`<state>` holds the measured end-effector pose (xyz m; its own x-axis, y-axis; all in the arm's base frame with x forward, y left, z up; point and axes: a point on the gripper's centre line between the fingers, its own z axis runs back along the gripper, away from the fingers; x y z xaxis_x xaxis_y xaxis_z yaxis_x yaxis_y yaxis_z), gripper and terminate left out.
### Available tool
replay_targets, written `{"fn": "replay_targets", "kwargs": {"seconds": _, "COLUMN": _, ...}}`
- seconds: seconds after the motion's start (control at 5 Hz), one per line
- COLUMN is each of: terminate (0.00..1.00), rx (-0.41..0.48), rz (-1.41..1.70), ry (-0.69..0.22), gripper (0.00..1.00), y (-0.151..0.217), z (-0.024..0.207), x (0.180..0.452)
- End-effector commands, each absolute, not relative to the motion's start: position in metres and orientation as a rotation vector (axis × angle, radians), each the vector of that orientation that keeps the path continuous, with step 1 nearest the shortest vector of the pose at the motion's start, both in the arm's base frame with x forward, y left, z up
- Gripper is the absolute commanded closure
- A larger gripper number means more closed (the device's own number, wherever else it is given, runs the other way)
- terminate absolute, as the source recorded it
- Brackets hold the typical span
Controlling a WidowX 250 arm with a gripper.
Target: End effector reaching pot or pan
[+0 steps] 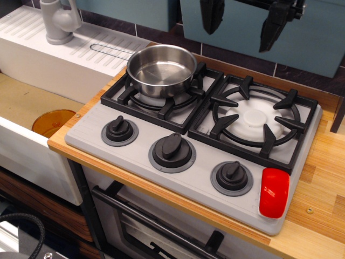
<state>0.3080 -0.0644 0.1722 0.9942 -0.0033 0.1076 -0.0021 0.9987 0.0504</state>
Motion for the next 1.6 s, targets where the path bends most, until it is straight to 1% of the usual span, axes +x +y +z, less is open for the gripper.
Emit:
{"fn": "replay_targets", "kwargs": {"seconds": 0.0, "terminate": 0.00, "rx": 0.051, "rz": -0.001, "ry": -0.108, "gripper": 0.00, "y": -0.064, "z": 0.172, "x": 0.308}}
{"fn": "replay_targets", "kwargs": {"seconds": 0.2, "terminate": 0.00, "rx": 0.051, "rz": -0.001, "ry": -0.100, "gripper": 0.00, "y": -0.054, "z": 0.174, "x": 0.314}}
{"fn": "replay_targets", "kwargs": {"seconds": 0.4, "terminate": 0.00, "rx": 0.067, "rz": -0.003, "ry": -0.119, "gripper": 0.00, "y": -0.044, "z": 0.176, "x": 0.324}}
{"fn": "replay_targets", "kwargs": {"seconds": 0.6, "terminate": 0.00, "rx": 0.071, "rz": -0.012, "ry": -0.141, "gripper": 0.00, "y": -0.037, "z": 0.172, "x": 0.339}}
{"fn": "replay_targets", "kwargs": {"seconds": 0.8, "terminate": 0.00, "rx": 0.070, "rz": -0.009, "ry": -0.164, "gripper": 0.00, "y": -0.030, "z": 0.159, "x": 0.350}}
{"fn": "replay_targets", "kwargs": {"seconds": 1.0, "terminate": 0.00, "rx": 0.065, "rz": -0.011, "ry": -0.177, "gripper": 0.00, "y": -0.021, "z": 0.149, "x": 0.354}}
{"fn": "replay_targets", "kwargs": {"seconds": 1.4, "terminate": 0.00, "rx": 0.072, "rz": -0.005, "ry": -0.205, "gripper": 0.00, "y": -0.004, "z": 0.132, "x": 0.354}}
